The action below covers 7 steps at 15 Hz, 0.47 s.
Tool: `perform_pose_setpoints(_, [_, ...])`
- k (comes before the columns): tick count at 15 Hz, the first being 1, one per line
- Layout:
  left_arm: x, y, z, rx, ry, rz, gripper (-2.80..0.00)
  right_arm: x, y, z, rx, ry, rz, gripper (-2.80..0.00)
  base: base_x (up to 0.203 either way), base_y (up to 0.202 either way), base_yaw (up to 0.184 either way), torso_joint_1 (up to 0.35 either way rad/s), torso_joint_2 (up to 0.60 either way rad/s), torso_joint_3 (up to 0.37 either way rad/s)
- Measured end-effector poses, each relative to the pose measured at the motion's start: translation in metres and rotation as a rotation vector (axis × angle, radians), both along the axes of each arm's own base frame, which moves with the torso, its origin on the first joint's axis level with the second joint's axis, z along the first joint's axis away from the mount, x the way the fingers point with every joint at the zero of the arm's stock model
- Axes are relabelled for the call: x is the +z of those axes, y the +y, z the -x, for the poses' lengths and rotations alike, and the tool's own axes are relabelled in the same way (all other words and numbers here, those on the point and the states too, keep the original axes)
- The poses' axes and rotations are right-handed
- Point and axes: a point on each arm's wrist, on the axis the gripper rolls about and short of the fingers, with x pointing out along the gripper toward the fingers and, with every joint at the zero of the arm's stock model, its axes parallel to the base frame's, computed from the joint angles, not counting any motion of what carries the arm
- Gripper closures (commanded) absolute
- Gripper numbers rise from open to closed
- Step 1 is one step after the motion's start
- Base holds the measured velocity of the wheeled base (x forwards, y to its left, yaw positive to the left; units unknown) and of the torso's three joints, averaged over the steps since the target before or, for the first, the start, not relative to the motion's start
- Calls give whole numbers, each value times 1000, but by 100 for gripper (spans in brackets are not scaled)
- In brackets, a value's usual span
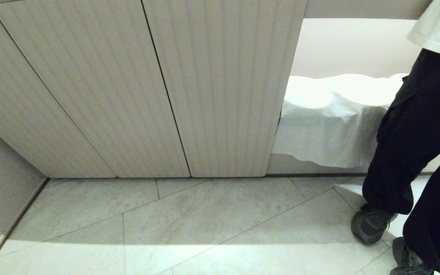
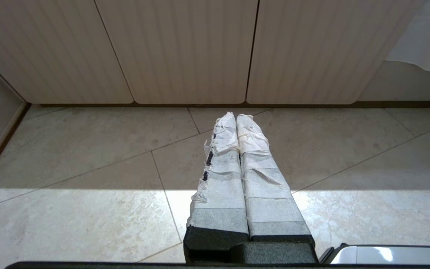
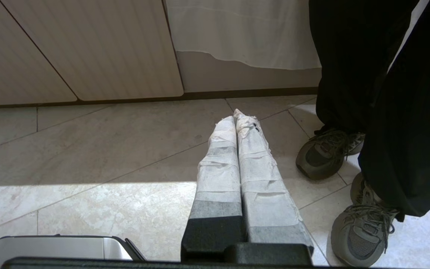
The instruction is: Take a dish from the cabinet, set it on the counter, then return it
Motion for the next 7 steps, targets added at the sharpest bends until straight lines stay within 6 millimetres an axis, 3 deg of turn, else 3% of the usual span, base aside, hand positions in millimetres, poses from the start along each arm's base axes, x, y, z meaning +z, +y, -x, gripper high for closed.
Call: perform_pose_setpoints(7, [0,0,0,0,0,0,0,0,0,0,-26,-3,-41,0,0,0,0,0,0,0])
